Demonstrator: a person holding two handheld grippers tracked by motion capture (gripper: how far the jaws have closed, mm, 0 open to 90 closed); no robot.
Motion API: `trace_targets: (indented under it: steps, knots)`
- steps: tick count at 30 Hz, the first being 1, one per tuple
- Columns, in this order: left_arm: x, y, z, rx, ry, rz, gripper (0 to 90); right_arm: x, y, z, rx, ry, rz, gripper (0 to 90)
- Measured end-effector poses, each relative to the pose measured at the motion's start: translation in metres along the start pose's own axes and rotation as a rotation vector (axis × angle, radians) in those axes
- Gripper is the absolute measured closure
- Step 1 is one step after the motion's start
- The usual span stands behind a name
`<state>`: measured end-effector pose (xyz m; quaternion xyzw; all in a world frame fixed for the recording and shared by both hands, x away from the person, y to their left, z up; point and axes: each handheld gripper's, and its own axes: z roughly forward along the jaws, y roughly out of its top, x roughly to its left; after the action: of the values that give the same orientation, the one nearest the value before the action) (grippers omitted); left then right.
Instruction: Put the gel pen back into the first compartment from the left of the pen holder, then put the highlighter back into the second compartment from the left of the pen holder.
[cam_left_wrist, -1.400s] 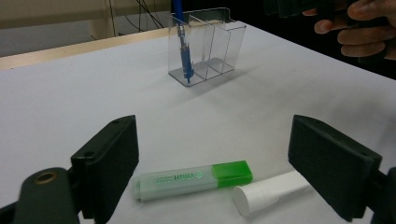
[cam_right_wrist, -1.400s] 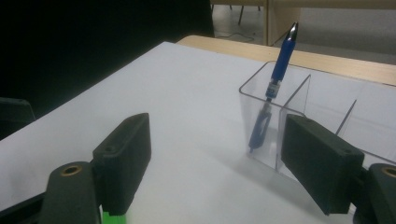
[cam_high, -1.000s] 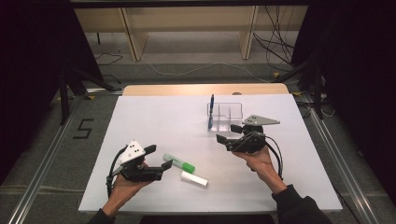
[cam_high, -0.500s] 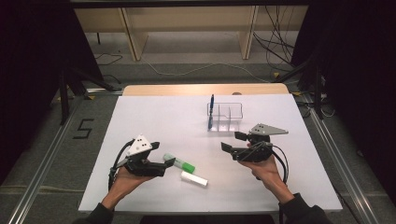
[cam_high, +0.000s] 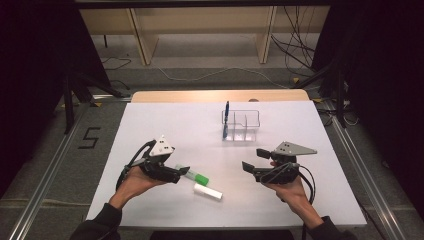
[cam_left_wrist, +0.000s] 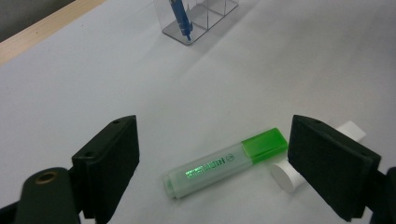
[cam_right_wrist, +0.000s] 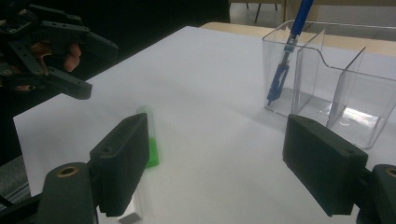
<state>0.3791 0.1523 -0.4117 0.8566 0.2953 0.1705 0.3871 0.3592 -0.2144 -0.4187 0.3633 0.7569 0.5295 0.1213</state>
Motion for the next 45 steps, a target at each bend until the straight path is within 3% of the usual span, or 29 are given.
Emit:
trace_targets:
  steps: [2,7,17,28,45]
  knots:
    - [0.002,0.002,0.003,0.004,0.011,0.016,17.1,0.000,-0.001,-0.003,-0.012,0.000,-0.001,24.0]
    - [0.012,0.003,0.013,0.037,-0.002,-0.007,17.4,0.002,-0.005,-0.011,-0.047,-0.007,-0.001,24.0]
    - [0.016,0.004,0.021,0.107,-0.042,0.024,17.0,0.008,-0.012,-0.016,-0.049,-0.010,-0.014,23.6]
    - [0.011,0.009,0.036,0.223,-0.068,0.123,16.9,0.010,-0.019,-0.018,-0.025,-0.011,-0.015,23.6]
    - [0.001,0.021,0.058,0.321,-0.122,0.247,17.1,0.010,-0.021,-0.018,-0.015,-0.006,-0.026,23.6]
